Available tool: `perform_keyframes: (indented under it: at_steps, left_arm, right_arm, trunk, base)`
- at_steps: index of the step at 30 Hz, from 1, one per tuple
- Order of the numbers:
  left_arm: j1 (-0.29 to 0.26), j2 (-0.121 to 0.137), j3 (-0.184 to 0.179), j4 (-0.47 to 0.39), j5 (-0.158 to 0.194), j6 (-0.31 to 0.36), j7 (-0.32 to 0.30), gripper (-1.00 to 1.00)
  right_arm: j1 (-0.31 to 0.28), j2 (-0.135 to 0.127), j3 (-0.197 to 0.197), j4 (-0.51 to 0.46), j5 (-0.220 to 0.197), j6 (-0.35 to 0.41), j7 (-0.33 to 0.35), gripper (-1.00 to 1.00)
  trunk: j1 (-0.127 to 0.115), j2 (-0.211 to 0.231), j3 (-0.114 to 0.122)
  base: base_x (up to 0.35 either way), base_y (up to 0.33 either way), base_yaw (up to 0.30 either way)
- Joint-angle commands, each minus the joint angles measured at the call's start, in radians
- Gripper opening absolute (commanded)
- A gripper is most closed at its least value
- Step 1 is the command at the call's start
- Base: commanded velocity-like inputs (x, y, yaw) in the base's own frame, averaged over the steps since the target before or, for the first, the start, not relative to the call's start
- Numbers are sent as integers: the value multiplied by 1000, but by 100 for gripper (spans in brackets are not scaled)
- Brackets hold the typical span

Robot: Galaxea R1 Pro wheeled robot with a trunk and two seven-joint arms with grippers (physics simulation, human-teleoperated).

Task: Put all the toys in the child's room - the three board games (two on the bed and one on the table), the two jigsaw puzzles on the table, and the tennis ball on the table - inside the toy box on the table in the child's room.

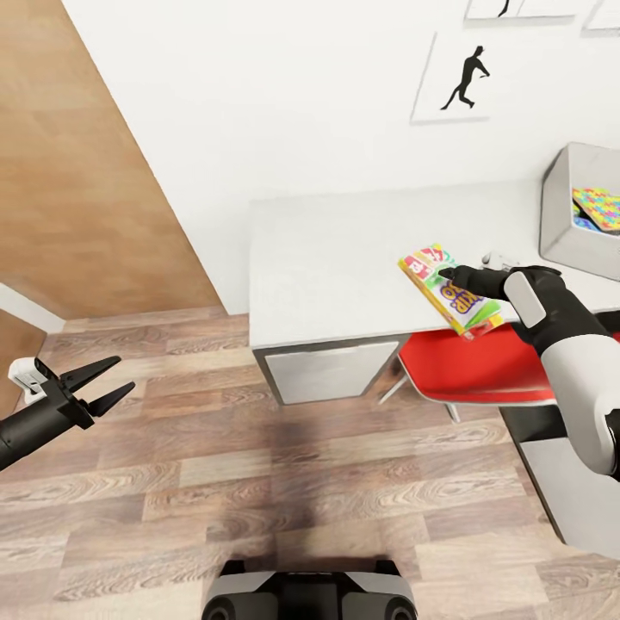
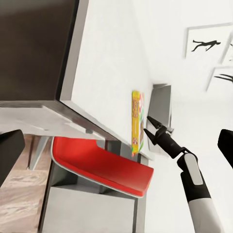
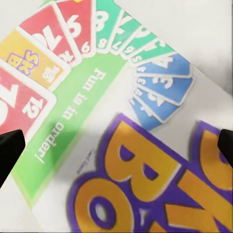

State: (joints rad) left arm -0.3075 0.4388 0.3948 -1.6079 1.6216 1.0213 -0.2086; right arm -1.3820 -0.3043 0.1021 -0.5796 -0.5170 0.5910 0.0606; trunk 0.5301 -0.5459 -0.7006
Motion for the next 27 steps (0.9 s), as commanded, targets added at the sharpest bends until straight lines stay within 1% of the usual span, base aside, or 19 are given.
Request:
perform_keyframes:
  at_steps: [1,7,14,27]
  left_arm:
    - [-1,0,1,0,-9,3,-9,100]
    - [-1,0,1,0,-9,3,-9,100]
    - [-1,-1,1,0,-9,3,-8,100]
    - [-2,-1,1,0,-9,3,-9,100]
  right_arm:
    - [0,-1,5,55,8,3,2,100]
    - [0,-1,4,47,8,28,2,100]
    - [0,0,2,1,7,55,2,100]
    - [0,0,0,-33,6,66,2,100]
  trunk:
    - [0,-1,-1]
    - [0,-1,-1]
    - [0,-1,-1]
    - [0,-1,-1]
  base:
    - [-97,0,0]
    - [-49,0,0]
    - [-16,0,0]
    - [-5,0,0]
